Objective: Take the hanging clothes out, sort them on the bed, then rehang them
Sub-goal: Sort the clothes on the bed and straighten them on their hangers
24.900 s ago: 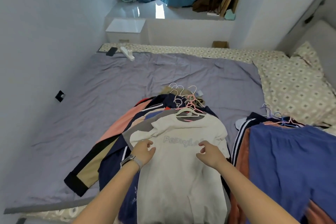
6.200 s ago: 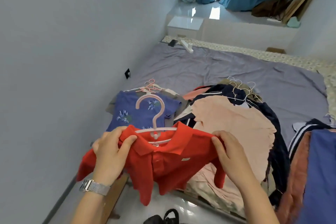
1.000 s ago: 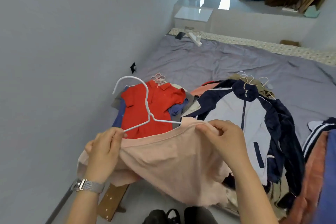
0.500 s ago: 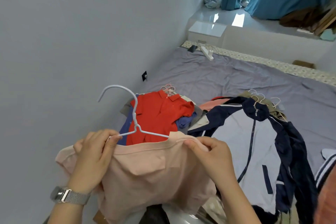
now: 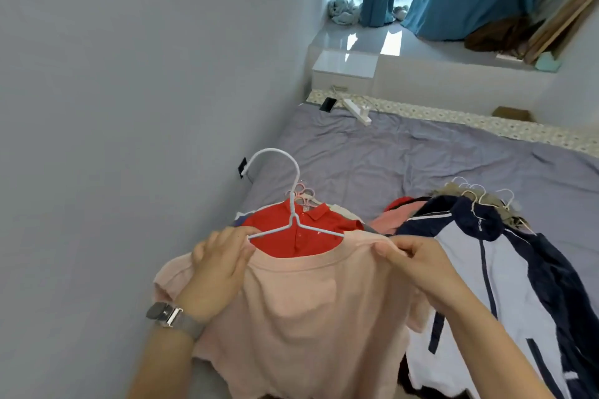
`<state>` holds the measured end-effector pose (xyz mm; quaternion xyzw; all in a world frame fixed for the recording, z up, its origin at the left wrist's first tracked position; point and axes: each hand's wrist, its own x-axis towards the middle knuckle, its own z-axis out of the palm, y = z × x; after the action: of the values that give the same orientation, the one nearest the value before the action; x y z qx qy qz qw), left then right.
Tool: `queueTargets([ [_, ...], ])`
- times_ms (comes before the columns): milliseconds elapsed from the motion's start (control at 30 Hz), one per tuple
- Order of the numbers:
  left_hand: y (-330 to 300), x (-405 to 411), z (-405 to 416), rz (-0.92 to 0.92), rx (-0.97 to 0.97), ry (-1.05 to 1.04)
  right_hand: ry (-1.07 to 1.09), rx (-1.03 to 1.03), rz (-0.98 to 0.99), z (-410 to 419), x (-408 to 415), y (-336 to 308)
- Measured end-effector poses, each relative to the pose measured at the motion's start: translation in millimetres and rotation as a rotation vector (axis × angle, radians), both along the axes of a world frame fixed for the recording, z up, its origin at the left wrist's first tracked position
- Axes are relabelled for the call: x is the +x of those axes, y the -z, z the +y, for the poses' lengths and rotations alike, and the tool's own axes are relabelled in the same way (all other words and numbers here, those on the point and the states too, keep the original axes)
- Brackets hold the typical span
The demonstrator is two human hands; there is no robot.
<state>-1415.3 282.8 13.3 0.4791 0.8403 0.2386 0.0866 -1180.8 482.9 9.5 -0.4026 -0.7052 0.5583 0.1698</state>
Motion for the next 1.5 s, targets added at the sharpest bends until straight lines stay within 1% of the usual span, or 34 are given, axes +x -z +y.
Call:
queueTargets([
  [100,18,-67,59,-0.070,-0.080,0.047,-0.027,0.042,-0.072,53,-50,15],
  [200,55,-122,132,-0.062,-0.001,0.023,0.019,0.117,-0.156,109,-96,49],
  [233,73,-138,154,-0.052,0.018,-0.007,0.030,0.204,-0.225,125,-107,62],
  [267,93,-152,173,-0.053,0.013,-0.039,0.007,0.312,-0.344,138,-115,75],
  [333,136,-172,201,-0.097,-0.065,-0.090,-0.079,0.475,-0.674,151,-118,104],
  [367,157,-177,211,-0.123,-0.146,-0.109,-0.136,0.467,-0.804,148,-113,121],
  [400,178,-175,217,-0.138,-0.244,-0.116,-0.197,0.405,-0.897,140,-105,140],
  [467,215,-150,221,-0.137,-0.381,-0.051,-0.303,0.265,-0.986,109,-80,173],
  [533,242,-104,217,-0.161,-0.426,0.068,-0.357,0.202,-0.976,79,-45,205],
  [600,260,-55,213,-0.240,-0.471,0.175,-0.306,0.188,-0.876,63,-7,219],
  [633,268,-33,214,-0.278,-0.496,0.232,-0.241,0.182,-0.824,64,13,220],
  [700,272,7,222,-0.342,-0.537,0.338,-0.088,0.151,-0.793,76,56,221],
  [800,263,60,250,-0.430,-0.528,0.393,0.170,0.071,-0.796,111,123,223],
  [900,252,110,290,-0.411,-0.477,0.449,0.387,-0.011,-0.736,155,182,226],
  [967,247,144,317,-0.410,-0.462,0.461,0.440,-0.024,-0.705,184,216,232],
  [1067,253,194,353,-0.378,-0.477,0.427,0.375,-0.035,-0.690,227,263,254],
  [1200,270,252,384,-0.264,-0.555,0.345,0.207,-0.077,-0.706,283,318,290],
  [1267,275,278,396,-0.249,-0.591,0.325,0.123,-0.067,-0.738,312,341,300],
  [1367,276,305,418,-0.216,-0.591,0.308,0.098,-0.059,-0.761,360,366,313],
  [1500,284,319,452,-0.147,-0.558,0.224,0.047,-0.056,-0.817,421,377,336],
])
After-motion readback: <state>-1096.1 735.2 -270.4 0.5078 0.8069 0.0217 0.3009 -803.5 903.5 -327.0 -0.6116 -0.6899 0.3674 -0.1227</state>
